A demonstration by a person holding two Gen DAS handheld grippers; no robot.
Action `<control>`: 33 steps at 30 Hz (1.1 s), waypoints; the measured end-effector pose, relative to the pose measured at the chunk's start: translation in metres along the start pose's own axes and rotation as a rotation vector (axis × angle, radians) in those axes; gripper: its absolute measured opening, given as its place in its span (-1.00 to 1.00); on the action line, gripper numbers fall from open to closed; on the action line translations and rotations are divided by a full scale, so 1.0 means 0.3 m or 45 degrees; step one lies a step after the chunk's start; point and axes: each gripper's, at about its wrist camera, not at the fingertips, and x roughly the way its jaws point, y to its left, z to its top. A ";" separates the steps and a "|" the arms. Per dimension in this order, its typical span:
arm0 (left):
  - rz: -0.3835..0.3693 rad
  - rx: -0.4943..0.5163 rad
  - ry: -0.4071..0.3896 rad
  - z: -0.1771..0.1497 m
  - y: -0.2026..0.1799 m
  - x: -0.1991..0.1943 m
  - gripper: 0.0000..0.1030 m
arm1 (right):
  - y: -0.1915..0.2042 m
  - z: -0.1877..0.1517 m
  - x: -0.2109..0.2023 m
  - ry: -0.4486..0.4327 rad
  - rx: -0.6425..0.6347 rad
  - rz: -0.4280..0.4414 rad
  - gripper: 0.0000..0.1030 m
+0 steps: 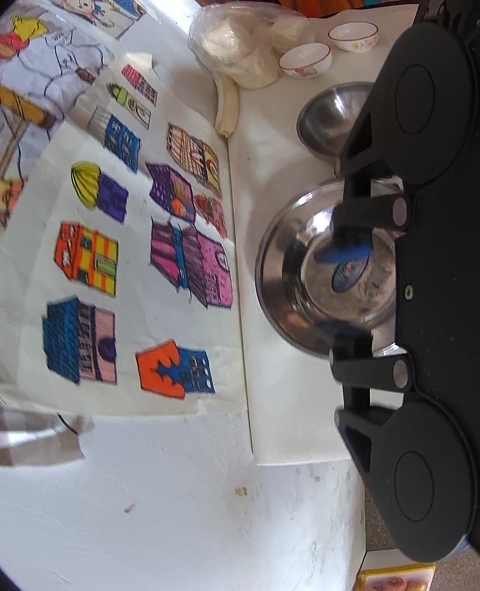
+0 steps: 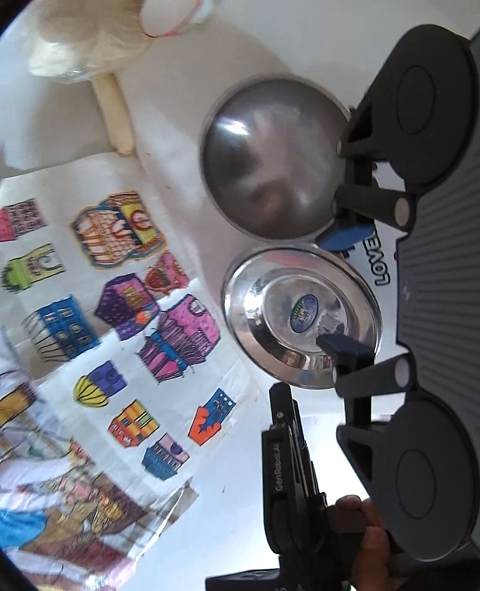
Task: Organize plates and bowls
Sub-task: 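Carry the small plate with both grippers onto the plate stack and open, then move both open grippers to opposite sides of the deep steel bowl rim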
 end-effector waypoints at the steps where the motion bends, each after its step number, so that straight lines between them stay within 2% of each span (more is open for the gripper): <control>1: 0.002 0.006 -0.009 -0.002 -0.018 -0.004 0.04 | -0.009 0.002 -0.015 -0.007 -0.008 -0.005 0.28; 2: 0.005 0.010 -0.016 -0.005 -0.035 -0.007 0.14 | -0.019 0.004 -0.030 -0.015 -0.015 -0.008 0.36; 4: 0.004 0.010 -0.038 -0.010 -0.068 -0.012 0.47 | -0.045 0.007 -0.062 -0.028 -0.029 -0.022 0.48; 6: -0.003 0.015 -0.055 -0.016 -0.107 -0.014 0.60 | -0.074 0.008 -0.093 -0.045 -0.043 -0.041 0.72; 9: -0.008 0.023 -0.070 -0.030 -0.168 -0.011 0.79 | -0.120 0.011 -0.129 -0.060 -0.059 -0.066 0.92; 12: -0.013 0.023 -0.065 -0.051 -0.231 -0.002 0.90 | -0.178 0.015 -0.162 -0.065 -0.068 -0.098 0.99; 17: -0.011 -0.012 -0.041 -0.088 -0.309 0.012 0.98 | -0.275 0.029 -0.195 -0.040 -0.079 -0.154 0.99; 26: 0.020 -0.108 0.002 -0.131 -0.422 0.031 0.98 | -0.407 0.074 -0.217 -0.002 -0.148 -0.223 1.00; 33: 0.129 -0.332 0.058 -0.223 -0.489 0.049 0.98 | -0.450 0.125 -0.189 0.008 -0.268 -0.231 1.00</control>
